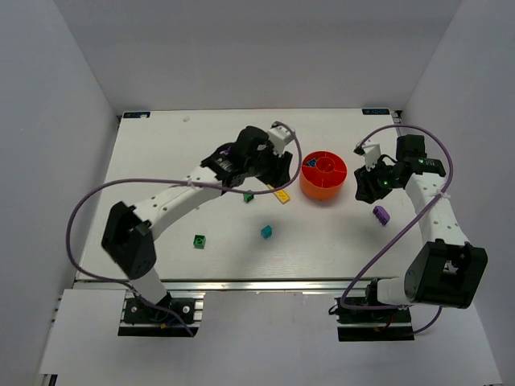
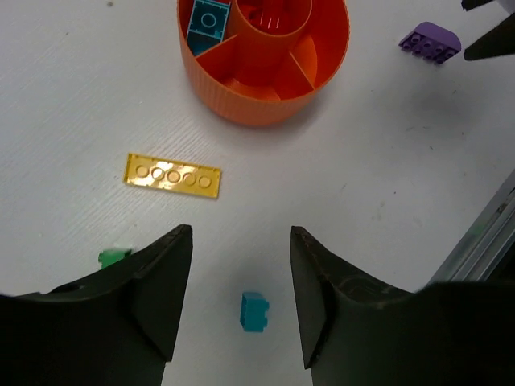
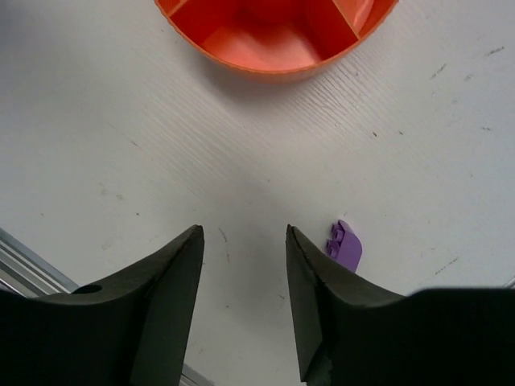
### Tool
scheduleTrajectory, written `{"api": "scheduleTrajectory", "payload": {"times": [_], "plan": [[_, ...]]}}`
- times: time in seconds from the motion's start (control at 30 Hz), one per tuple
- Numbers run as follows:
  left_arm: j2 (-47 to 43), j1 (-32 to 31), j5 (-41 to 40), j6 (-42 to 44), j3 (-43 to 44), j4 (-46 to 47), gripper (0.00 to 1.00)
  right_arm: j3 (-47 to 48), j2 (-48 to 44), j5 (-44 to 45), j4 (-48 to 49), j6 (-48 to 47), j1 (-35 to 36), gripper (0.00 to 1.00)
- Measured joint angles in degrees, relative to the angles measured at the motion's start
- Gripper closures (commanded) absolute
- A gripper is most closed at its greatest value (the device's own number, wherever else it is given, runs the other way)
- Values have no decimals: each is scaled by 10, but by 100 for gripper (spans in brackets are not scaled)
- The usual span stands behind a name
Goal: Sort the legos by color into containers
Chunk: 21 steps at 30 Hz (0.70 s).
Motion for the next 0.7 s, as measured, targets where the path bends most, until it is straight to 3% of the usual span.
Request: {"api": "scheduleTrajectory", "payload": {"times": [0.17, 0.37, 0.47, 0.7], "plan": [[129, 0, 22, 7, 159, -50, 38, -12, -10, -23, 8, 19, 5, 53], [262, 0, 37, 31, 347, -129, 47, -32, -29, -40, 19, 29, 7, 53], [305, 0, 40, 41, 397, -165, 42, -38, -40, -43, 25, 33, 7, 53], [332, 0, 39, 50, 410, -216, 39, -39, -44, -46, 35, 37, 7, 51]]}}
